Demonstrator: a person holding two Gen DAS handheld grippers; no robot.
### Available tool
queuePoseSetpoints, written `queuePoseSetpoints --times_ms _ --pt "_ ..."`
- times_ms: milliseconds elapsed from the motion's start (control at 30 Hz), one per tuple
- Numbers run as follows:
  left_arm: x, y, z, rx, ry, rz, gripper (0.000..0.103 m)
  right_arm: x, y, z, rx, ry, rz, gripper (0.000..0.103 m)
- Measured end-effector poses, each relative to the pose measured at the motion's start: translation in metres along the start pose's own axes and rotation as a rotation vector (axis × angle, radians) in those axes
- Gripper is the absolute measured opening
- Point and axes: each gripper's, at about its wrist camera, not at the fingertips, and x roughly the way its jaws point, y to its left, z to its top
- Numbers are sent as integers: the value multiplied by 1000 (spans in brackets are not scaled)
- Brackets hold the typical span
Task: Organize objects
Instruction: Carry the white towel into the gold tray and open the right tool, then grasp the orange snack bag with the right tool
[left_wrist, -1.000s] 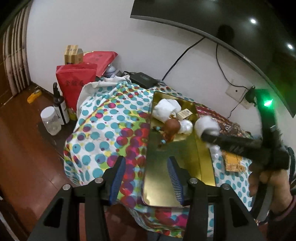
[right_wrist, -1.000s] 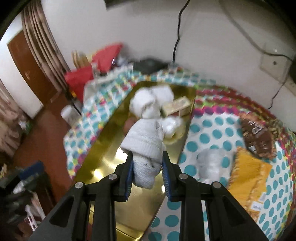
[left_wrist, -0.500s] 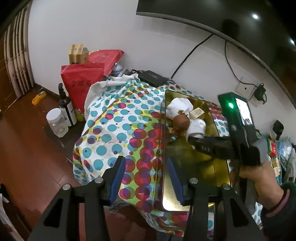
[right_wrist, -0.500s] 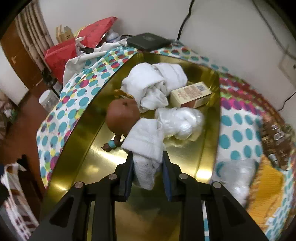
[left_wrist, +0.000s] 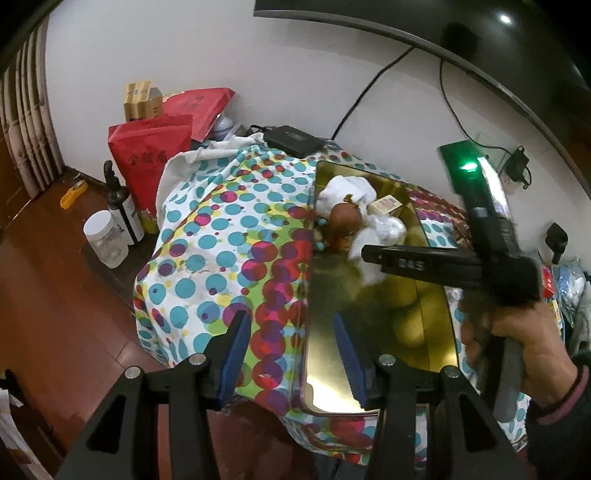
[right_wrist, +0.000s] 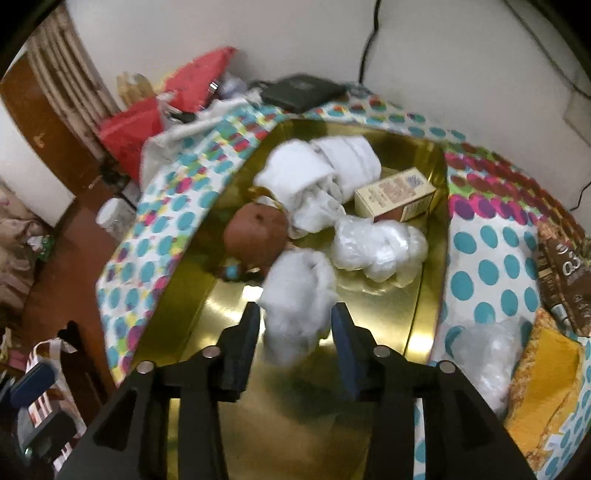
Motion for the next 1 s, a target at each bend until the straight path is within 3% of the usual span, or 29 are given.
queuePoseSetpoints --times_ms 100,167,367,467,633,767,833,1000 --pt "-1 -11 0 10 1 -15 48 -31 -3 -11 -9 -59 16 51" --pt "-3 -22 -1 21 -6 -29 48 -53 -10 -23 -2 -95 51 51" --pt "-9 -58 -7 84 -13 -64 48 -107 -62 -91 80 -178 25 58" --pt "-8 -81 -15 125 1 -92 48 -119 -88 -131 90 -211 -107 58" --pt "-3 -117 -29 186 36 -131 49 -119 -113 -176 -41 -186 -370 58" --pt "-5 -142 -41 234 50 -164 49 -116 -127 -191 -131 -183 -460 62" --pt "-7 -154 -48 265 53 -175 49 -109 -128 -192 -203 -184 -524 70" --pt "-4 -171 -57 287 79 -197 49 -88 -122 -186 -382 -175 -614 70"
